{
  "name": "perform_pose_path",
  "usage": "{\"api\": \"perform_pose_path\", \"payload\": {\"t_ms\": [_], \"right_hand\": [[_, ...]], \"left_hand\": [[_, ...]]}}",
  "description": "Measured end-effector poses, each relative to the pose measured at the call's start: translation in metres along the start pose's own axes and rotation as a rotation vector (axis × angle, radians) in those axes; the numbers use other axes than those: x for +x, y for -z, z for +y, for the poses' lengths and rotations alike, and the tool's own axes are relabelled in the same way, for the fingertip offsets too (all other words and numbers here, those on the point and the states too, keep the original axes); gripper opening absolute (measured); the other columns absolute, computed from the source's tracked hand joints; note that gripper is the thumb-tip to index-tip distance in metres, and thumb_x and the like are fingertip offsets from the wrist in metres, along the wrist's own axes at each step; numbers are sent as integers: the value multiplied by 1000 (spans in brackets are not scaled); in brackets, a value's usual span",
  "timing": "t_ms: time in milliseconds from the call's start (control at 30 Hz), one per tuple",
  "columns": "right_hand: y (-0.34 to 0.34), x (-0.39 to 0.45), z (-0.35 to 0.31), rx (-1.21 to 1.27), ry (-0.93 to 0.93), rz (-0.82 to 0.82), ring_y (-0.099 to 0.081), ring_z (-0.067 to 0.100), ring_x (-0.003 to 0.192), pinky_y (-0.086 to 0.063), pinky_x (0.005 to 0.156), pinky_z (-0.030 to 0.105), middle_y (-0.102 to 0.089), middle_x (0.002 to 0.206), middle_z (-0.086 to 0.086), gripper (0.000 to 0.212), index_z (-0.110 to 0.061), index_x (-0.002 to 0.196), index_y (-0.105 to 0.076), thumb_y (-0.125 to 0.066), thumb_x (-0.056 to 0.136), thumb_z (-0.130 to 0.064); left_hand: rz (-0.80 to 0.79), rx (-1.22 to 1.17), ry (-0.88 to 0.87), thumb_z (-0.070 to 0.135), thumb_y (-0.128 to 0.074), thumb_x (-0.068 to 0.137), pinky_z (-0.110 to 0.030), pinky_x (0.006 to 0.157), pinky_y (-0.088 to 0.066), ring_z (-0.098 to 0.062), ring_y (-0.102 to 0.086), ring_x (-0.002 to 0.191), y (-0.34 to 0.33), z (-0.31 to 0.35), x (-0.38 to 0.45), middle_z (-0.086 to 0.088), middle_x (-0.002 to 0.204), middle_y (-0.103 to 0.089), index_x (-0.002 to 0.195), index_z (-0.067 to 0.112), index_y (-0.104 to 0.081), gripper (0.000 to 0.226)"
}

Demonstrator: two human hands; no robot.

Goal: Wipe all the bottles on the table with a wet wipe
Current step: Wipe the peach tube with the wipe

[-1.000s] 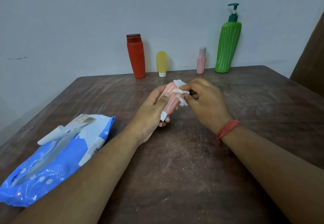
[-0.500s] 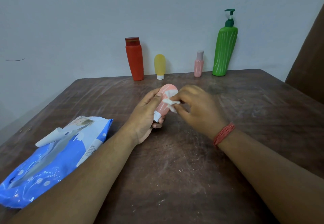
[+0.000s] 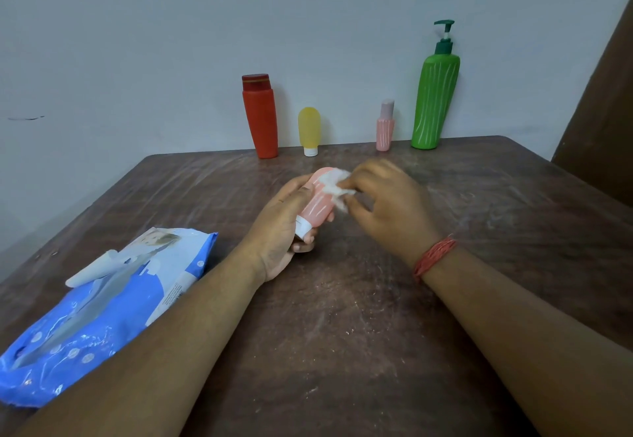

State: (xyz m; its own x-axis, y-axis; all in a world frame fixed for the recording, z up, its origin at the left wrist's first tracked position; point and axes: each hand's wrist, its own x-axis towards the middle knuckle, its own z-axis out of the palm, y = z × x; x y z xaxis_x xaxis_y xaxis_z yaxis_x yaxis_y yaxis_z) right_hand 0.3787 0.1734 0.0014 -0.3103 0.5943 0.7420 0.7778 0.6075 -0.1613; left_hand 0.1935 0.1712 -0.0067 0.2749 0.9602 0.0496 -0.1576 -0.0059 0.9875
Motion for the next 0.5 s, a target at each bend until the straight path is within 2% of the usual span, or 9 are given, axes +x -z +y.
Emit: {"api": "perform_pose_path", "payload": {"t_ms": [67,200,333,400,500], "right_hand": [[0,1,2,27,-83,58,-59,22,89,-52,76,37,-64,97,4,14,-10,99,-72,-70,86,-14],[-4,0,-3,49,16,-47,-59,16,93,-48,77,25,-62,104,3,19,-10,105,-72,-70,87,-8],[4,4,13,42,-83,29,-61,20,100,-51,87,34,-66,110,4,18,-8,107,-70,-64,90,-6],[3,3,10,26,-23,5,-61,22,104,-51,89,36,-67,110,3,19,-8,106,-71,-64,89,-5],[0,1,4,-19,104,-58,-59,22,103,-48,87,32,-68,109,1,24,-10,107,-71,-67,85,-3]], "left_hand": [[-15,12,4,31,-39,108,-22,41,-30,-16,-43,51,1,-1,1,-16,89,-65,131,29,-55,28],[0,20,-3,35,-41,107,-22,42,-31,-15,-45,53,2,-1,1,-17,90,-66,132,32,-55,29],[30,306,-50,43,-42,106,-27,49,-40,-16,-52,58,-3,-7,2,-11,100,-72,131,38,-50,27],[45,384,-48,46,-47,103,-29,55,-43,-14,-53,60,-5,-9,2,-9,103,-72,122,31,-47,25],[51,440,-68,40,-64,96,-29,59,-45,-11,-53,59,-6,-11,2,-3,94,-67,110,26,-46,27]]}}
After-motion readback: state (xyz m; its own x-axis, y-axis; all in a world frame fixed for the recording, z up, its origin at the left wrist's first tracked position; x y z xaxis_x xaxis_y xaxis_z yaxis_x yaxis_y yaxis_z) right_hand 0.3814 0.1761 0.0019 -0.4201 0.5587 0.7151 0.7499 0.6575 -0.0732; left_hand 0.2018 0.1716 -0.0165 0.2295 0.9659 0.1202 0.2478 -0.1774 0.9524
